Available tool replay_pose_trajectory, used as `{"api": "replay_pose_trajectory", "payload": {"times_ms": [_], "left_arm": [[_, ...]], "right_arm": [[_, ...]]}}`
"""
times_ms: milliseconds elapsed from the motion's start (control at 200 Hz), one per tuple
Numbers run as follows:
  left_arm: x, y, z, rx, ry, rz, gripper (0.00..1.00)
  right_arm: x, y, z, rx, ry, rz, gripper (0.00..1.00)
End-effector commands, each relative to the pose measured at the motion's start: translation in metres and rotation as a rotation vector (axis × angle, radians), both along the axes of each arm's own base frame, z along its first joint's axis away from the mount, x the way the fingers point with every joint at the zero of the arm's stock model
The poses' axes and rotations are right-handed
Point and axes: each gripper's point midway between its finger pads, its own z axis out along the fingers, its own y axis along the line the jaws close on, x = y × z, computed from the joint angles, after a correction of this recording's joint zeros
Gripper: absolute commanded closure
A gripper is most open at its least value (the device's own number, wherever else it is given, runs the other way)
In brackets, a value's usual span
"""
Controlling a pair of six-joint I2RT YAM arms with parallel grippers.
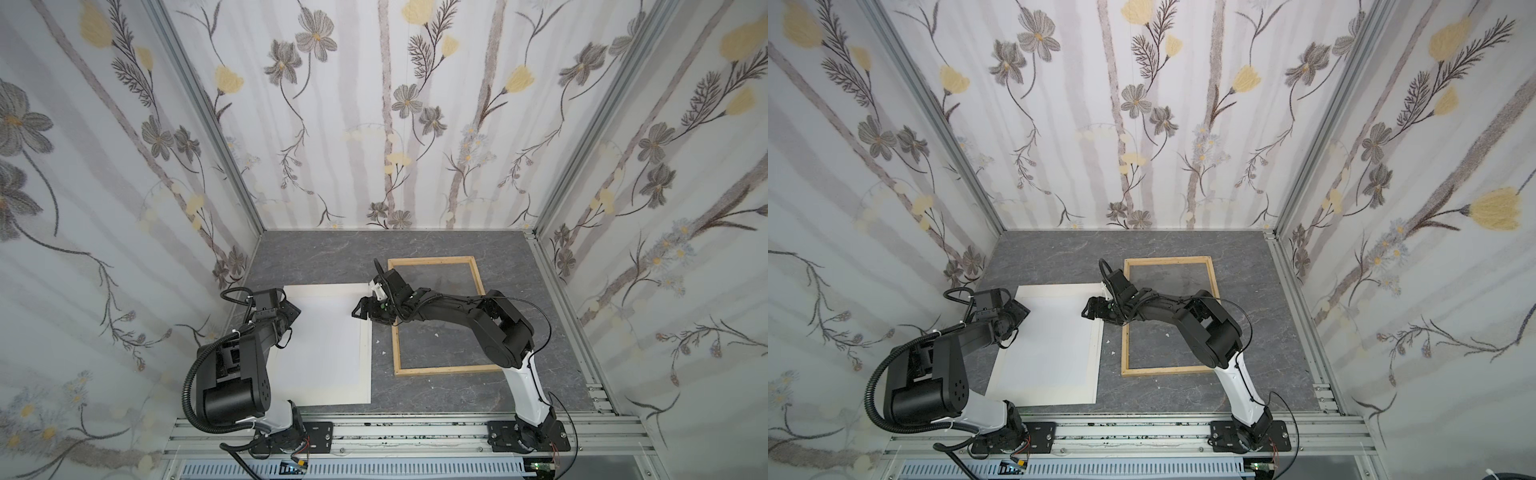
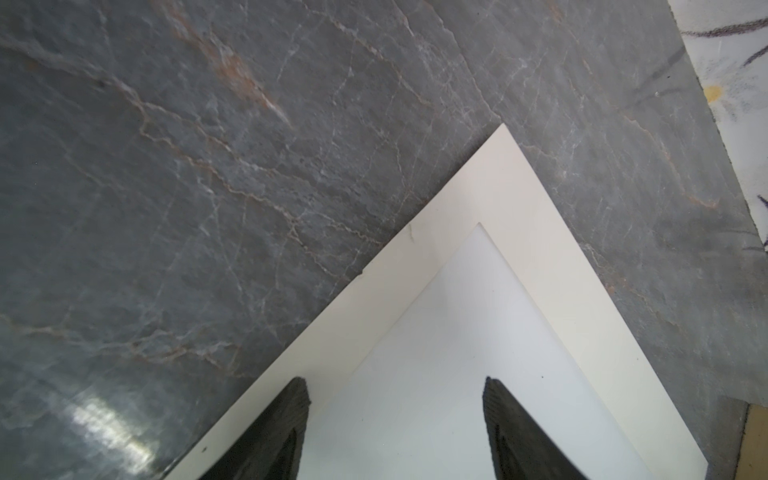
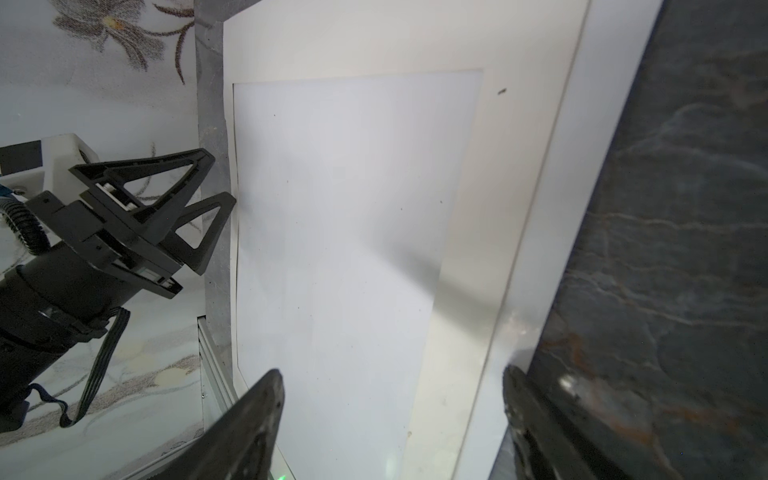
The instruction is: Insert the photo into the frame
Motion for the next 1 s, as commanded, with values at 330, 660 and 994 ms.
{"api": "replay_pose_trajectory", "payload": {"times_ms": [330, 660, 994], "left_arm": [[-0.015, -0.037, -0.038, -0.159, 0.035, -0.077, 0.31], [-0.023, -0.053, -0.043, -0.215, 0.028, -0.119, 0.32], [-0.020, -0.049, -0.036, -0.199, 0.013, -0.108, 0.32]], "right_arm": [[0.005, 0.010, -0.004, 0.010, 0.020, 0.010, 0.18], [0.005, 0.023, 0.012, 0.096, 0.011, 0.042, 0.18], [0.013, 0.022, 0.092, 0.495, -0.155, 0.127, 0.15]]}}
